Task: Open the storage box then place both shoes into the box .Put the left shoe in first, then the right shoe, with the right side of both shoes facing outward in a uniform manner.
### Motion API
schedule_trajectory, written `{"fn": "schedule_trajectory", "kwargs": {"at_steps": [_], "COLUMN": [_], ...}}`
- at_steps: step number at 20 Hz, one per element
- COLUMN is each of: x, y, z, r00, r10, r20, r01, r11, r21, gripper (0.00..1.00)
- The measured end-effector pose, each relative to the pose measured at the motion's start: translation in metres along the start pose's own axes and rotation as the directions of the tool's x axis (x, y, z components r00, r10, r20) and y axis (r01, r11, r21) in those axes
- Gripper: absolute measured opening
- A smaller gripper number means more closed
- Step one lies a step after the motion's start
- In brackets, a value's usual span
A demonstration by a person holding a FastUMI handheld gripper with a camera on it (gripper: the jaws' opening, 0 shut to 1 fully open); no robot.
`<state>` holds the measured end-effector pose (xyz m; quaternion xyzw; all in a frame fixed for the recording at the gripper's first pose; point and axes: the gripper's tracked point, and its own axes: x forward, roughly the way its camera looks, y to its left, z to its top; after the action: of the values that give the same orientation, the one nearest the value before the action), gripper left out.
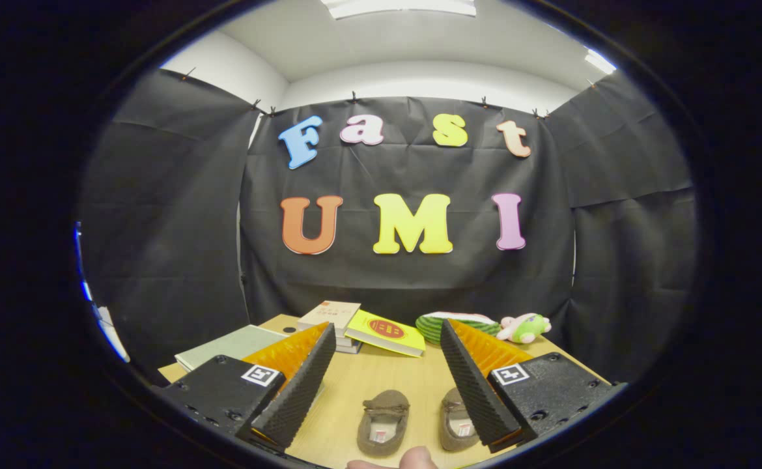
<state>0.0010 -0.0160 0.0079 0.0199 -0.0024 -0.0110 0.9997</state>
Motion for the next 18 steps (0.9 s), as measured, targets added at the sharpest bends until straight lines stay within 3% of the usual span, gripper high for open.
{"fn": "schedule_trajectory", "kwargs": {"at_steps": [9,18], "x": [0.008,0.008], "y": [0.012,0.051], "z": [-0.002,-0.008], "r00": [1.0,0.991], "r10": [0.019,0.123], "r20": [-0.008,-0.061], "r01": [-0.019,-0.124], "r11": [0.999,0.992], "r21": [-0.027,-0.021], "gripper": [1.0,1.0]}}
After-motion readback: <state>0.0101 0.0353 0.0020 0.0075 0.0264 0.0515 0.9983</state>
